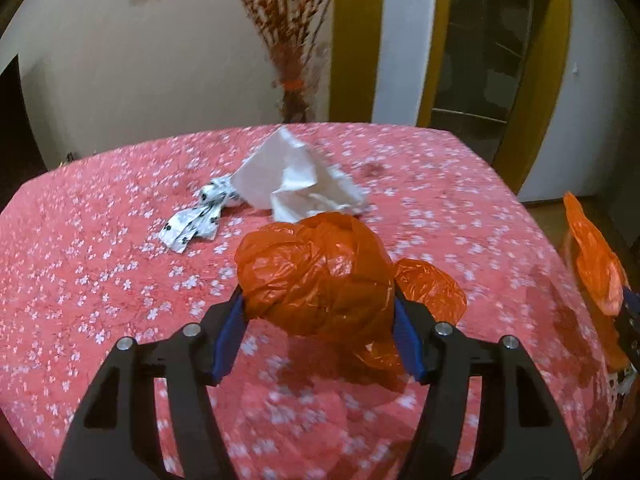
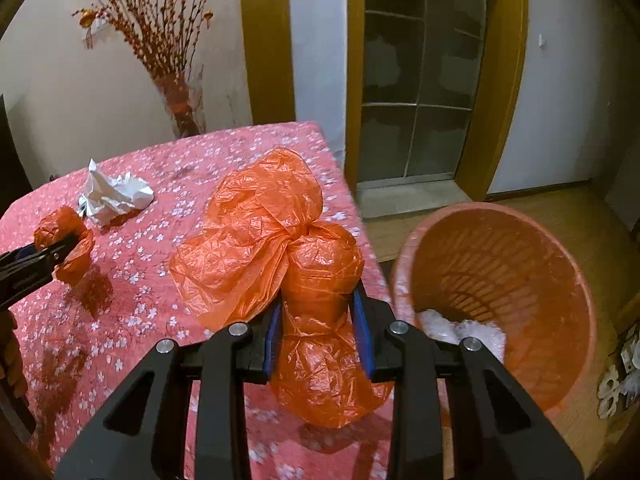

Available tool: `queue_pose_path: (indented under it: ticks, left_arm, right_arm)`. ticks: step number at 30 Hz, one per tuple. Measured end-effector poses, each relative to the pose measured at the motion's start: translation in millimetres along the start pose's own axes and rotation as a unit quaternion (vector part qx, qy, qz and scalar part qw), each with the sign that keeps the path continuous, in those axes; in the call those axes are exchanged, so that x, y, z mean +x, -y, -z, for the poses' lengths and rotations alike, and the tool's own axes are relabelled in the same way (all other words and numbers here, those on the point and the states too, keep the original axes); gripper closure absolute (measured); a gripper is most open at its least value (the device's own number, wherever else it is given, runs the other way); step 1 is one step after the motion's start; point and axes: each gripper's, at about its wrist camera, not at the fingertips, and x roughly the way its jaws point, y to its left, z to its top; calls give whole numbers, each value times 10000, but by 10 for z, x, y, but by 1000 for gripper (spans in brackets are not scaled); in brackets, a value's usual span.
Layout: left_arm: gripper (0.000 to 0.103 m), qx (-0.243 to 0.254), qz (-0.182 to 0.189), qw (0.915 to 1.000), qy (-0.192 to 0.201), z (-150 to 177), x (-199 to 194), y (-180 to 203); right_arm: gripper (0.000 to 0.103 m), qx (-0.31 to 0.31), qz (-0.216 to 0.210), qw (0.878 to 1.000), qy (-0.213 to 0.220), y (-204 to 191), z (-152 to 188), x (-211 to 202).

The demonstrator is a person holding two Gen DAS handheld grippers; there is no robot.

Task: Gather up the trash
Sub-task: 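Carry both held orange bags over the orange wastebasket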

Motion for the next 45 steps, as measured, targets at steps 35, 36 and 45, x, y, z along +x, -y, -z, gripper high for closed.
queue_pose_path:
  ticks: [35,36,45]
  left_arm:
    - [39,1527,1795,9712,345,135,-506,2615]
    - [39,1550,1815,9705,331,136,-486,2652]
    - [39,1716,1983,9649,137,142,-237,2995]
  right_arm:
    - [72,1219,1137,9850,449,1598,153,-560]
    - [72,1238,1135,9848,447,1623,152,-554]
    - [72,1438,1081,9829,381,1817,134,-445]
